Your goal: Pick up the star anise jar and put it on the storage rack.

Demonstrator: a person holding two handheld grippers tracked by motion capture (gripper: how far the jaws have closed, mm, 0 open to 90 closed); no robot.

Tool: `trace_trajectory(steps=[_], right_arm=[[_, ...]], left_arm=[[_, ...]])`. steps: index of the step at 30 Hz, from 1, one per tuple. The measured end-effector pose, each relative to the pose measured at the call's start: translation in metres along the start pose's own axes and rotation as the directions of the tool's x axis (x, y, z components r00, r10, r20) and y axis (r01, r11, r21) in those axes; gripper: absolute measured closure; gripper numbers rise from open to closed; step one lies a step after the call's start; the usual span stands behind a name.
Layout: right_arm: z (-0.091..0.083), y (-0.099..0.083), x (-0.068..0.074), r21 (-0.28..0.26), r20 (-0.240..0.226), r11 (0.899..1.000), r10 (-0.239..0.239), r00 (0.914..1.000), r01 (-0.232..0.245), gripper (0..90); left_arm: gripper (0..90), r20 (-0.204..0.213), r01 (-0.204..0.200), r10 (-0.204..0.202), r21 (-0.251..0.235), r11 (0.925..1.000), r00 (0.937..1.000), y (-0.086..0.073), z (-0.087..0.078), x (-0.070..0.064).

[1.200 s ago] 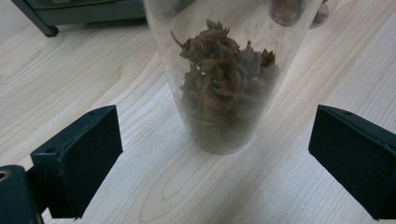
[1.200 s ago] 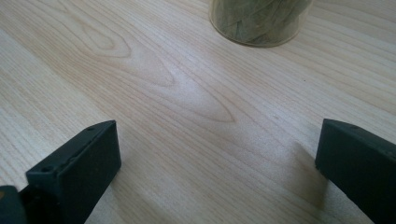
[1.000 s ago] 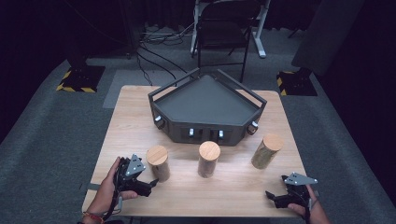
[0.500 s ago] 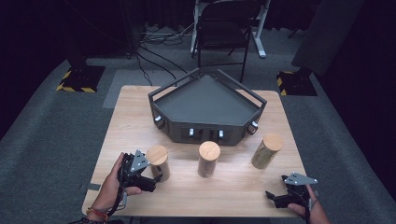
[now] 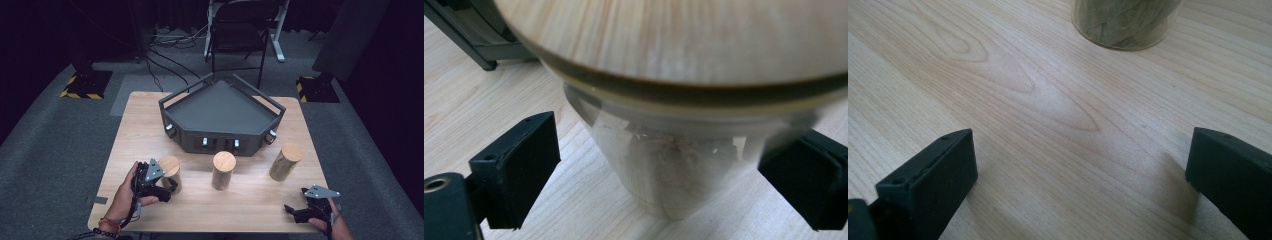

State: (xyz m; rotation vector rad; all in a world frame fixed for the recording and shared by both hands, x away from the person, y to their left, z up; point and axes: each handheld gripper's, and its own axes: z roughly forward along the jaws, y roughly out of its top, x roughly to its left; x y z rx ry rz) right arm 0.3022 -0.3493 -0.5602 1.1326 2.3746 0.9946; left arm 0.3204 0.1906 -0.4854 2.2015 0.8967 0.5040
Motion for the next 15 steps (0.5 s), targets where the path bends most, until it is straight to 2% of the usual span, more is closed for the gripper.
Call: trace_trajectory(steps=[4,7,14,15], right_arm=[[0.000,0.000,0.000,0.000,0.000,1.000,0.000,1.0000,0.000,0.0],[0.000,0.000,0.000,0.000,0.000,1.000,0.000,1.0000,0.000,0.0],[0.000,0.000,0.000,0.000,-0.001,1.000,-0.001,1.0000,0.001,0.0],[0.000,0.000,0.000,0.000,-0.001,1.000,0.000,1.0000,0.000,0.0]], left_arm=[[8.0,0.023,0.014,-0.014,0.002,0.9999,0.9996,0.001,0.003,0.002],[8.8,0.033,0.009,-0.009,0.003,1.0000,0.9994,0.002,0.005,0.003],[16.5,0.074,-0.015,0.013,0.022,0.9997,0.9972,0.002,0.010,0.002],[17.3,0.083,-0.029,0.027,0.025,0.9993,0.9962,0.002,0.012,0.002]])
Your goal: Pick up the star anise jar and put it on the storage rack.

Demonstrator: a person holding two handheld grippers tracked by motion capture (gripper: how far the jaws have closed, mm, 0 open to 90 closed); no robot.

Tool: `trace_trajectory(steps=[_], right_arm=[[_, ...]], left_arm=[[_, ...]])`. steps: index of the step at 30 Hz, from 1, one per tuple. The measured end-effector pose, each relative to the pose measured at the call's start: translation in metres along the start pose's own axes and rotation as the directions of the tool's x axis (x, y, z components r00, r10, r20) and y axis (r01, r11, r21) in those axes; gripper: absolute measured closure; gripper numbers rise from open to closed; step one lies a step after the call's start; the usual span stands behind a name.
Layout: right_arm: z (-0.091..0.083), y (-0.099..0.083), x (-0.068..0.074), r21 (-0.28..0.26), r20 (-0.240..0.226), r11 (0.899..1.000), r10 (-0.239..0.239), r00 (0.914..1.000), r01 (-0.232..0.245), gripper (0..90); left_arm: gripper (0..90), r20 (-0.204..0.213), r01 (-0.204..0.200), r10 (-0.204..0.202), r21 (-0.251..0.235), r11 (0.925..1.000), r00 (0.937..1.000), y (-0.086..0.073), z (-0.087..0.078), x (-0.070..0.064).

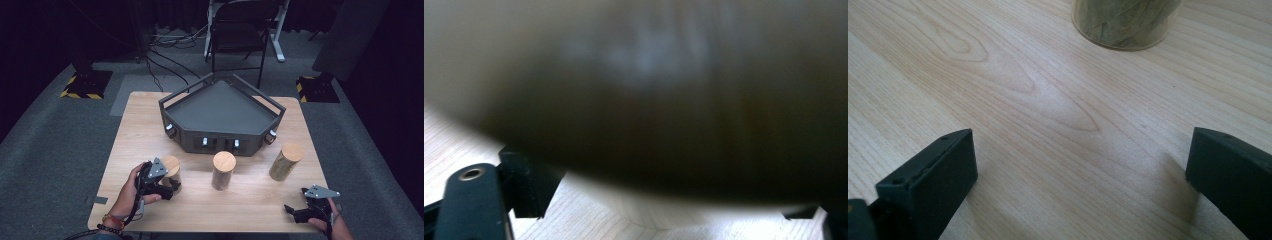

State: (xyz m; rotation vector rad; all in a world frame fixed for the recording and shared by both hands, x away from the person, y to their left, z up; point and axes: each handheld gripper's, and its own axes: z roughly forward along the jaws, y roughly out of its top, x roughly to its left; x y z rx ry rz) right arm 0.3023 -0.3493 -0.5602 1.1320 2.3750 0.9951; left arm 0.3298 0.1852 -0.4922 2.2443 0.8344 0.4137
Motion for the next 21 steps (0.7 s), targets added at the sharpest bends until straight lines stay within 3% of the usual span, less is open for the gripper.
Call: trace_trajectory(steps=[7,21], right_arm=[[0.0000,0.0000,0.0000,0.000,0.000,1.000,0.000,1.0000,0.000,0.0],[0.0000,0.0000,0.0000,0.000,0.000,1.000,0.000,1.0000,0.000,0.0]], left_arm=[[23.8,0.037,0.012,-0.010,-0.033,0.9994,0.9993,-0.0021,0.0016,0.0039],[24.5,0.032,0.034,-0.032,-0.067,0.9972,0.9990,-0.0044,0.0032,0.0045]])
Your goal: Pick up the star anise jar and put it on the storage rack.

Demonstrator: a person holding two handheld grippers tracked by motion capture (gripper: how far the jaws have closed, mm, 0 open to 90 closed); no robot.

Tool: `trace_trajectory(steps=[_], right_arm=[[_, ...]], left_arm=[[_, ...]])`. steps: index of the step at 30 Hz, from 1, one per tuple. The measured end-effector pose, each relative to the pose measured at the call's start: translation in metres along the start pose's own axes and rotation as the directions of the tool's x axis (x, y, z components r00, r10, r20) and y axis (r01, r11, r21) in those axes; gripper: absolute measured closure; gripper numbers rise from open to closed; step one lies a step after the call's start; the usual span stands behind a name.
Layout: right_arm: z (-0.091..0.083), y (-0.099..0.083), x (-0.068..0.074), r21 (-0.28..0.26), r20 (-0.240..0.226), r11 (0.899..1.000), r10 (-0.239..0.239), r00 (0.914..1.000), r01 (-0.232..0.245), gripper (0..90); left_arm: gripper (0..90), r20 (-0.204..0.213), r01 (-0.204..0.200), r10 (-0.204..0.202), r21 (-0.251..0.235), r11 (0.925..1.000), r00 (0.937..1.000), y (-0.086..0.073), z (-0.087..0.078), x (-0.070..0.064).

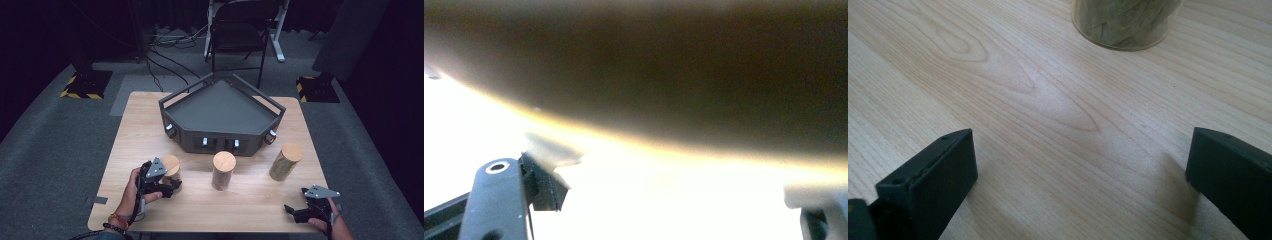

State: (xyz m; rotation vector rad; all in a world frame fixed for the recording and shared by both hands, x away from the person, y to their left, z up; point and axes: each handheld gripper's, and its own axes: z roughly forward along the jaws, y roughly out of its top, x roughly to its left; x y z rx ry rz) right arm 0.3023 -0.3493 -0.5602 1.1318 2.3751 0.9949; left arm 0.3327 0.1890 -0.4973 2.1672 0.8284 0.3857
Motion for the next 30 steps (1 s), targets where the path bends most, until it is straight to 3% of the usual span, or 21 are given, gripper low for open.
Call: trace_trajectory(steps=[15,30], right_arm=[[0.000,0.000,0.000,0.000,0.000,1.000,0.000,1.0000,0.000,0.0],[0.000,0.000,0.000,0.000,0.000,1.000,0.000,1.0000,0.000,0.0]], left_arm=[[24.7,-0.023,-0.009,0.009,0.021,0.9997,0.9997,0.005,-0.004,0.001],[24.7,-0.056,0.023,-0.022,0.014,0.9996,0.9982,0.027,-0.017,0.018]])
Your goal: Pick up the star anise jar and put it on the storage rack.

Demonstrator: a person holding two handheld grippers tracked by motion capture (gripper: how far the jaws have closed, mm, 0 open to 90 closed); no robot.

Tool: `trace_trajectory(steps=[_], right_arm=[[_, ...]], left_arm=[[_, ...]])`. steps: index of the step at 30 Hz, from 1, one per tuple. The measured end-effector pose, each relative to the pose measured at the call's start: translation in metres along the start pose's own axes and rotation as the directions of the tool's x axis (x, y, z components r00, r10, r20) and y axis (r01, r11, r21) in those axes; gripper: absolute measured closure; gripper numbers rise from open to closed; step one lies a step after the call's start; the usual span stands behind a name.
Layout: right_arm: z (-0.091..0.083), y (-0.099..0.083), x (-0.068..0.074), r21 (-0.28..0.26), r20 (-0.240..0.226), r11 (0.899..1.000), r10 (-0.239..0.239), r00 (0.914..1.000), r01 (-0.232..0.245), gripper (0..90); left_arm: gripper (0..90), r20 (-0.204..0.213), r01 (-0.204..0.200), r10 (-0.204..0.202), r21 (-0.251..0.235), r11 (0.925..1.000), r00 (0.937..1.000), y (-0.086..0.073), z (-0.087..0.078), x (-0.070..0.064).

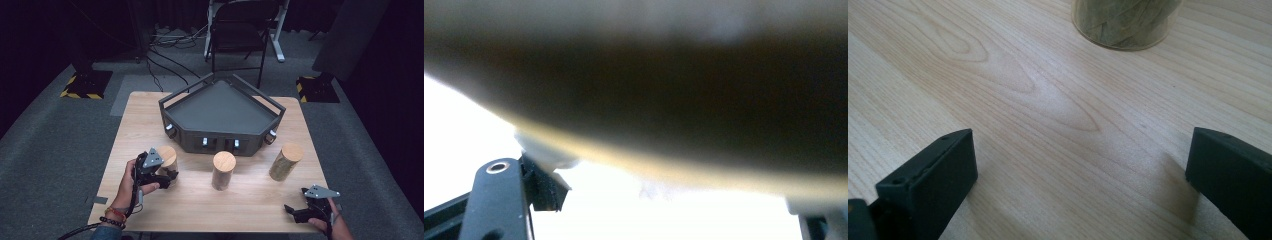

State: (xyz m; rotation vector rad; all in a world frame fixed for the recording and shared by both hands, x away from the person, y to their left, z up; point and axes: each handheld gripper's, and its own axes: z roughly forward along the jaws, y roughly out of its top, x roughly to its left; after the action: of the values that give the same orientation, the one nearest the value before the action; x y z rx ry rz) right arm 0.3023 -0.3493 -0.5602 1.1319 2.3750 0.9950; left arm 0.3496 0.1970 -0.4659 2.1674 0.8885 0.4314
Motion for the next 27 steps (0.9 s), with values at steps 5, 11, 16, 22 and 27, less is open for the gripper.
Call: trace_trajectory(steps=[5,11,16,22,27], right_arm=[[0.000,0.000,0.000,0.000,0.000,1.000,0.000,1.0000,0.000,0.0],[0.000,0.000,0.000,0.000,0.001,1.000,0.000,1.0000,0.000,0.0],[0.000,0.000,0.000,0.000,0.001,1.000,0.000,1.0000,0.000,0.0],[0.000,0.000,0.000,0.000,0.001,1.000,0.000,1.0000,0.000,0.0],[0.000,0.000,0.000,0.000,0.001,1.000,0.000,1.0000,0.000,0.0]], left_arm=[[24.7,-0.025,-0.012,0.012,0.008,0.9999,0.9996,0.015,-0.005,0.004],[24.7,-0.036,-0.016,0.016,-0.011,0.9998,0.9992,0.030,-0.011,0.009],[24.7,-0.036,-0.016,0.015,-0.028,0.9995,0.9992,0.040,-0.016,0.011],[24.7,-0.042,-0.025,0.024,-0.033,0.9992,0.9989,0.055,-0.018,0.012],[24.7,-0.052,-0.027,0.025,-0.040,0.9989,0.9983,0.069,-0.023,0.015]])
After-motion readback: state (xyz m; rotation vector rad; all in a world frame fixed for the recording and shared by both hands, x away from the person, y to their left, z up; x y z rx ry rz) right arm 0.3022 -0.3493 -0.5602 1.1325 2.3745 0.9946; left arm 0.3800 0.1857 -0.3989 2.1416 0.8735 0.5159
